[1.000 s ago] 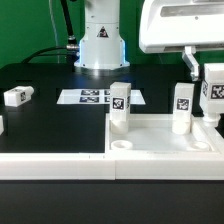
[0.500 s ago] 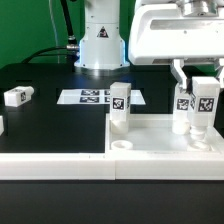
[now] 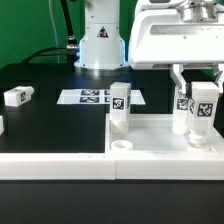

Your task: Assemble square table

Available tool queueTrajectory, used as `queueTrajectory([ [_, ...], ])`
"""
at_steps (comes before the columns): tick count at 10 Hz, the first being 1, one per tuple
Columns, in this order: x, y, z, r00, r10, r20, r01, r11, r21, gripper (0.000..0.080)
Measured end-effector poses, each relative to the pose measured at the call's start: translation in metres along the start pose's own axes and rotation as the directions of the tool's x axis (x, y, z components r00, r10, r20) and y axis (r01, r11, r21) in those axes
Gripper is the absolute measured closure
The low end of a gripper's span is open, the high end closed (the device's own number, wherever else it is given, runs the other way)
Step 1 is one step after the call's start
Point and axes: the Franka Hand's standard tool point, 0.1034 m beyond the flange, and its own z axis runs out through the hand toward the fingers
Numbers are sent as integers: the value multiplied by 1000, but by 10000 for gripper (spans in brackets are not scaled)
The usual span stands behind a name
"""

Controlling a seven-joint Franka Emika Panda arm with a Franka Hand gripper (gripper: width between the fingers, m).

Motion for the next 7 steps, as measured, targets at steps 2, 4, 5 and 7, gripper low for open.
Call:
queueTrajectory([
  [2,0,-2,3,1000,-4,-5,4,1000,0,509],
  [4,-4,-4,8,1000,-8,3,8,1000,0,509],
  [5,-5,-4,9,1000,-9,5,9,1000,1,509],
  [7,-8,-4,14,1000,-12,10,12,1000,-2,509],
])
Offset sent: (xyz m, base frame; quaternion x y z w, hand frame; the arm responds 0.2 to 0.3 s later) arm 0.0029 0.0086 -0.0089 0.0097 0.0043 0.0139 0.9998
